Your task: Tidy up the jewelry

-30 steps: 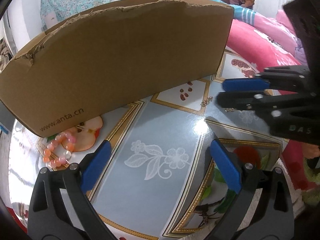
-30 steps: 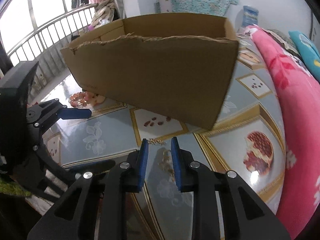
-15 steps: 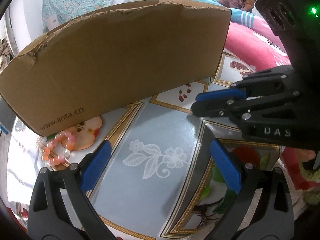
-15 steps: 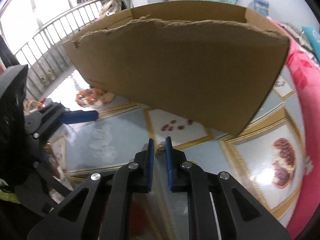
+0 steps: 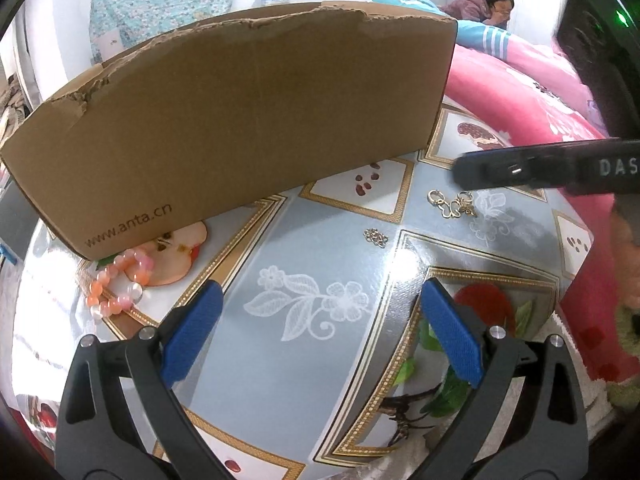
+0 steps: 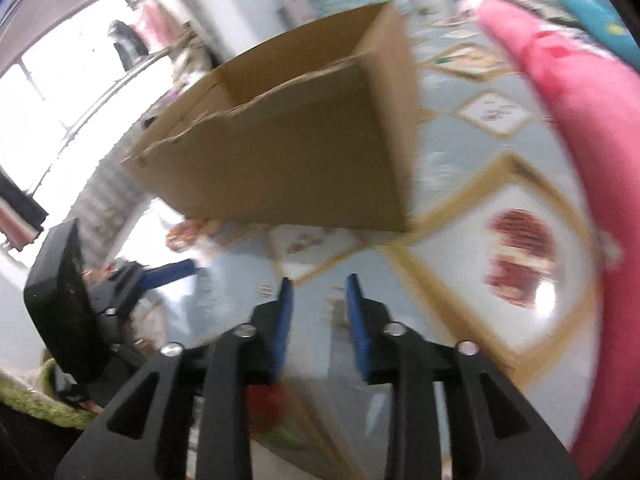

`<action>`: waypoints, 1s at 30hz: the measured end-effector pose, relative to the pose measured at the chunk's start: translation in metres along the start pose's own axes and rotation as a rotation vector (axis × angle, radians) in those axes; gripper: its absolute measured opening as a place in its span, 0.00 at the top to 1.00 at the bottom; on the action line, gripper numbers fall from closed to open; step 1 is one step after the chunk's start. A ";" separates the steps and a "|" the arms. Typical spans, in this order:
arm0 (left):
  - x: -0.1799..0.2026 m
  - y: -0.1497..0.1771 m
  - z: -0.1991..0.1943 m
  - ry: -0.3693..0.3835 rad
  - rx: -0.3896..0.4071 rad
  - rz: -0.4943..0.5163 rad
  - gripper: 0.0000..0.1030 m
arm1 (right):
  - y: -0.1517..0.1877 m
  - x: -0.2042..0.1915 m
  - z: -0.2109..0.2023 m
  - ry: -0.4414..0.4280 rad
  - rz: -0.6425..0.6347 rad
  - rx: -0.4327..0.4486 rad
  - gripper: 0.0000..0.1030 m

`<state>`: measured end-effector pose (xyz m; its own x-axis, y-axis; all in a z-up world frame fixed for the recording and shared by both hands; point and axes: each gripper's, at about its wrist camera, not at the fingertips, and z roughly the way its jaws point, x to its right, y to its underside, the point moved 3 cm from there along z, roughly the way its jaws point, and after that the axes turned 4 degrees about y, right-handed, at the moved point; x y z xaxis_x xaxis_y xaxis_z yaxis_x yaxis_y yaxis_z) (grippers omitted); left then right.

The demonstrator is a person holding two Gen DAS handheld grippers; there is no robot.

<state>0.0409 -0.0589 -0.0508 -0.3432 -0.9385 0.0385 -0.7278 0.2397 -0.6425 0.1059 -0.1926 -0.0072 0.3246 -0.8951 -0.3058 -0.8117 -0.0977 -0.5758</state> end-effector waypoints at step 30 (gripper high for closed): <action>0.025 -0.036 0.016 0.200 -0.048 0.131 0.77 | 0.035 0.040 -0.017 0.067 0.079 0.080 0.50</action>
<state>0.0681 -0.0945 -0.0387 -0.5437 -0.8319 0.1108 -0.6951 0.3724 -0.6149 0.0826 -0.2395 -0.0270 0.2259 -0.9260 -0.3024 -0.7915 0.0065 -0.6112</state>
